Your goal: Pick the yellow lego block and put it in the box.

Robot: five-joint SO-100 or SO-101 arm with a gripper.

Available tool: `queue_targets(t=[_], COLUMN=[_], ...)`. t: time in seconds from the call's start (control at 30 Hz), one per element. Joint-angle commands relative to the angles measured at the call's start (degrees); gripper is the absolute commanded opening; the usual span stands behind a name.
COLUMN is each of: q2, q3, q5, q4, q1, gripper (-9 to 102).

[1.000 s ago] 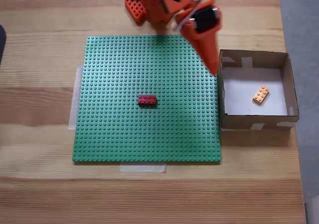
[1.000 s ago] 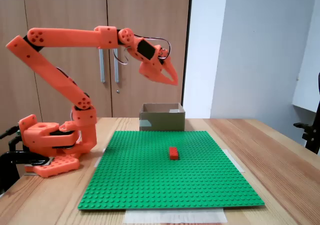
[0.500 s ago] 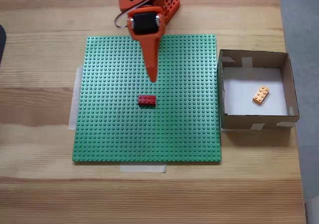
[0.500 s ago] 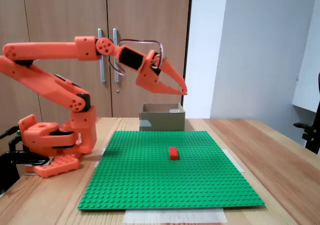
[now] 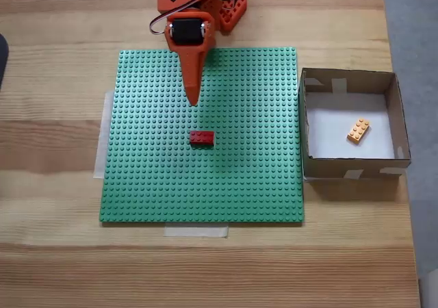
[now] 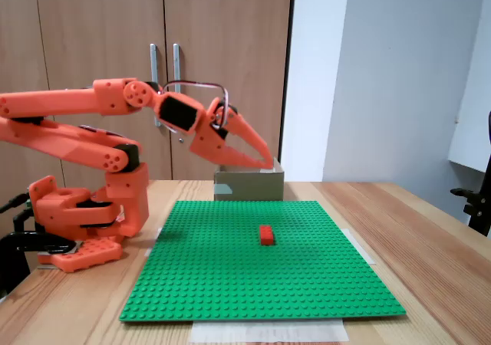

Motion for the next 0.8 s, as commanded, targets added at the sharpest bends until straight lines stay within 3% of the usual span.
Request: queue_targets(t=[0.0,0.77], q2=[3.7,12.0], q3=[1.9,14.7], q5=[-0.9,-4.0], q4=[1.3,8.1], q1=[-0.2,-0.6], gripper=[-1,-1])
